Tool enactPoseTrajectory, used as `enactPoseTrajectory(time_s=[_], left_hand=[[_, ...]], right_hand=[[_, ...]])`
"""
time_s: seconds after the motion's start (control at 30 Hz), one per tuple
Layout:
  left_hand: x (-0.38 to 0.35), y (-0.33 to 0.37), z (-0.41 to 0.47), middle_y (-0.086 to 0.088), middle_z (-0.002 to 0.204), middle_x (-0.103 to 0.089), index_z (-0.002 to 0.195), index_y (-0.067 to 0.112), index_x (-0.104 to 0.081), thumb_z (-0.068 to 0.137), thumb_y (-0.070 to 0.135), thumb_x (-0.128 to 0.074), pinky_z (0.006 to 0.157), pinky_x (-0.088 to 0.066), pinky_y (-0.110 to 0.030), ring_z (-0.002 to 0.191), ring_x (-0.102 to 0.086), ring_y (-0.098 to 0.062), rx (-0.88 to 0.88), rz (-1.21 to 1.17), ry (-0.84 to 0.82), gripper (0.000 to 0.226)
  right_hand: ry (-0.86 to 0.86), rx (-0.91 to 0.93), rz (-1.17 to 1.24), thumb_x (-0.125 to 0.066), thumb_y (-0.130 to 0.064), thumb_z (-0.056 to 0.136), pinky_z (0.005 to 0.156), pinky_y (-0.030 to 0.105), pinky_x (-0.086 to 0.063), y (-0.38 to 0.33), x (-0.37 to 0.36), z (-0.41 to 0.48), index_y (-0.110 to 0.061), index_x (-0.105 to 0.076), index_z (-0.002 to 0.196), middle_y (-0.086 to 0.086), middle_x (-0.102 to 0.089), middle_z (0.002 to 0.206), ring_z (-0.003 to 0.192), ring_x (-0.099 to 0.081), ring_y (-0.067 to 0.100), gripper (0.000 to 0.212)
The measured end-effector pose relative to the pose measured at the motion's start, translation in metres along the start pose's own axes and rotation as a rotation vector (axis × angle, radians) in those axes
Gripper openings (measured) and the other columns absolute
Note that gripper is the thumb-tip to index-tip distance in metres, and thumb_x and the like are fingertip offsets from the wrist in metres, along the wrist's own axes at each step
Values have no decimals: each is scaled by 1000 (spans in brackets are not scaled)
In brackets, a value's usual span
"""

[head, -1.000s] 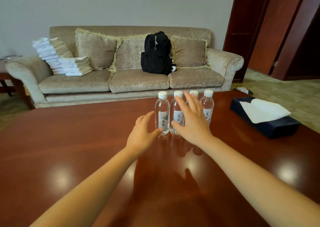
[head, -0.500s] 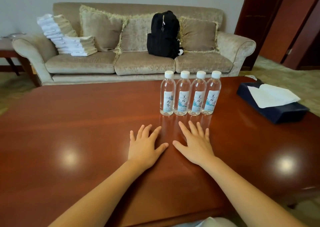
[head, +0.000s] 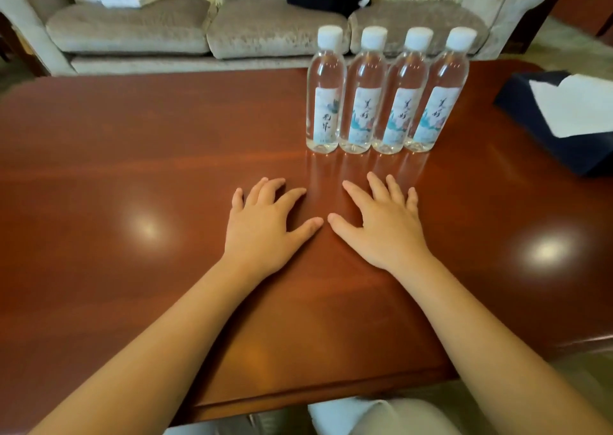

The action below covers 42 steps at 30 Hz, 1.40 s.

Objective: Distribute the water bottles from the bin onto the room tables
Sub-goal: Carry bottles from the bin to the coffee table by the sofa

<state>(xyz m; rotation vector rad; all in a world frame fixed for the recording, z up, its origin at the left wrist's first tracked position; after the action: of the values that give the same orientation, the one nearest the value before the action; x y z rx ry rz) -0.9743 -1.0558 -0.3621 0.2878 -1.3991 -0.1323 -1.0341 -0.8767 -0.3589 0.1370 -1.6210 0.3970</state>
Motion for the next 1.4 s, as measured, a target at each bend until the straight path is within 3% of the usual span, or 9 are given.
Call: enactPoseTrajectory(time_s=[0.2, 0.63, 0.73, 0.83, 0.9, 1.0, 1.17, 1.4], left_hand=[[-2, -3, 0, 6, 156, -32, 146, 43, -36, 81, 79, -20, 121, -9, -51, 150, -17, -17, -15, 2, 4, 76], [5, 4, -4, -2, 153, -39, 141, 33, -48, 89, 69, -39, 120, -13, -55, 148, -23, -24, 45, -5, -52, 64], [14, 11, -3, -2, 156, -32, 145, 32, -42, 91, 64, -43, 121, -8, -53, 150, -15, -24, 82, 13, -167, 63], [33, 21, -5, -2, 161, -20, 152, 33, -27, 92, 61, -46, 121, -8, -52, 152, -4, -24, 138, 44, -443, 69], [57, 31, -15, -3, 163, -14, 154, 34, -17, 91, 62, -47, 121, -9, -53, 152, -1, -24, 134, 106, -624, 75], [112, 51, -38, -2, 165, -3, 155, 35, -4, 91, 64, -45, 120, -5, -59, 152, 9, -25, 108, 179, -714, 81], [218, 93, -75, -3, 165, 11, 155, 35, 6, 93, 67, -36, 118, 0, -62, 150, 18, -28, -8, 284, -728, 81], [339, 169, -111, -1, 165, 12, 155, 37, 5, 93, 66, -39, 118, 0, -62, 150, 17, -27, -77, 177, -618, 81]], right_hand=[[-14, 12, -11, -28, -74, 90, 122, 56, 4, 2, -2, 2, -43, -14, 155, 1, -3, 168, 154, 5, 29, 74], [-59, 1, 11, -36, -69, 90, 121, 57, 1, 1, 8, -5, -37, -23, 155, 7, -10, 167, 153, -1, 33, 74], [-156, 3, 35, -40, -65, 92, 122, 55, 1, 1, 17, -13, -34, -19, 156, 6, -6, 167, 154, 2, 29, 74], [-390, -23, 38, -46, -62, 93, 124, 53, -2, 4, 35, -30, -32, -12, 158, 4, 1, 168, 154, 5, 25, 80], [-526, -56, 41, -48, -62, 92, 124, 53, -4, 4, 58, -49, -31, -8, 158, 5, 1, 168, 154, 6, 27, 84], [-575, -82, 50, -44, -65, 92, 122, 57, 1, -4, 113, -82, -31, -3, 159, 6, 2, 168, 153, 9, 31, 85], [-516, -136, 78, -39, -69, 92, 120, 60, 8, -17, 225, -133, -34, -3, 158, 6, 4, 168, 152, 15, 33, 83], [-361, -188, 95, -38, -70, 91, 119, 59, 12, -32, 341, -218, -36, 0, 158, 4, 8, 167, 151, 20, 31, 84]])
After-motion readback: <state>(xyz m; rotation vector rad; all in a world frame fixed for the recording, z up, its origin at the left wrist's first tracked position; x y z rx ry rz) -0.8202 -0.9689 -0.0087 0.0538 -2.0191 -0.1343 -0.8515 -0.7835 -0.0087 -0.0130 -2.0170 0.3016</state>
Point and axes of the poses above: each hand's wrist, its own z-axis towards the middle knuckle, its own x-axis out of the back of the hand, y = z × x, the point moved 3 cm from there along z, towards the middle knuckle
